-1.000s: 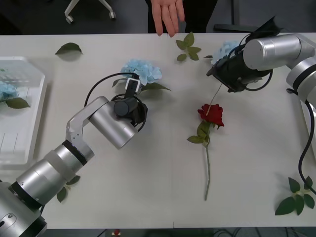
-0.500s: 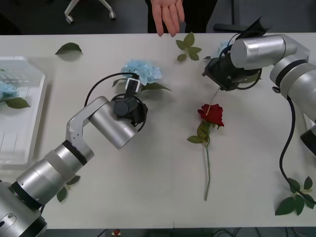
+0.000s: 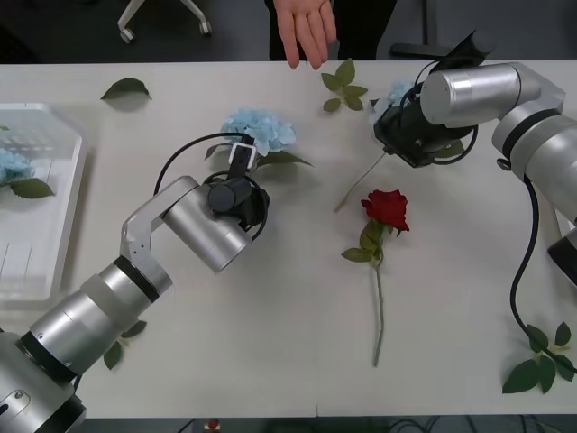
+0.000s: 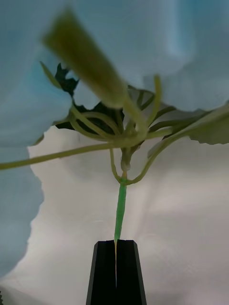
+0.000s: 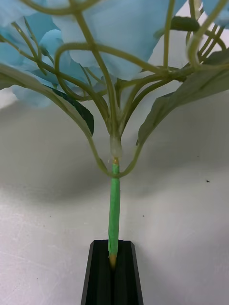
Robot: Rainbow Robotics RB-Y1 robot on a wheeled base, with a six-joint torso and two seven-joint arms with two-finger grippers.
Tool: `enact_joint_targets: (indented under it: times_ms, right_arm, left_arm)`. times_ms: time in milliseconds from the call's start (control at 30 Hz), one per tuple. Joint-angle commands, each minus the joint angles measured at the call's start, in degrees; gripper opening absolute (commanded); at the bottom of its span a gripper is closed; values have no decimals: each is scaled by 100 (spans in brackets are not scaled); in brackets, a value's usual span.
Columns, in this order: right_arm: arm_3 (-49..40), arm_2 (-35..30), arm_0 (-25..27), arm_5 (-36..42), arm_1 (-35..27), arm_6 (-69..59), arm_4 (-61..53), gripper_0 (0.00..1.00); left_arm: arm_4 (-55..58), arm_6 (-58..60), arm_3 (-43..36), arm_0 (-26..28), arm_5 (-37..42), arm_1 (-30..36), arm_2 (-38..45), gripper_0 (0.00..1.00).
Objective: Place the red flowers into the right box and the blue flowers into the left box. If a person shows an open palm, hand one flower to the person first, then continue sorting.
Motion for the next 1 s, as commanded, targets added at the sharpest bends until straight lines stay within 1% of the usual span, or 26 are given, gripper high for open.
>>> enact_joint_targets:
  times_ms: [33,133,167,200,267,300,333,400,500,567,767,1000]
  right_arm:
    - [-44,-86,-218,40,5,-226,63,0]
    - [-44,-86,-218,40,-4,-208,90,0]
    - [-44,-86,-218,40,-4,-199,107,19]
    - [-44,-86,-218,40,-13,-199,125,45]
    - [-44,-86,-218,40,-13,-199,134,61]
    - [-44,-95,-218,40,-4,-226,151,68]
    - [-44,-95,-218,40,-13,-226,160,70]
    - [-44,-86,-218,40,-4,-199,195,79]
    - [-44,-51,-218,40,14,-226,257,87]
    - [-35,-60,-218,22,40,-226,318,89]
    - [378,-51,-218,-417,234,-164,380,90]
    - [492,-51,-262,-470,365,-191,459,90]
  left_arm:
    - [25,-47,-166,-44,5,89,-31,0]
    - [25,-47,-166,-44,5,89,-22,0]
    - [25,-47,-158,-36,5,89,-22,0]
    - [25,-38,-166,-44,5,89,-22,0]
    - [17,-47,-158,-44,5,89,-22,0]
    - [17,-47,-166,-44,5,89,-22,0]
    - [17,-38,-166,-44,5,89,-22,0]
    - [8,-47,-158,-36,5,80,-22,0]
    - [8,-38,-166,-36,5,80,-22,0]
    - [8,-38,-166,-44,5,89,-22,0]
    - [8,-38,-166,-36,5,89,-22,0]
    - [-1,-38,-158,-36,5,89,-22,0]
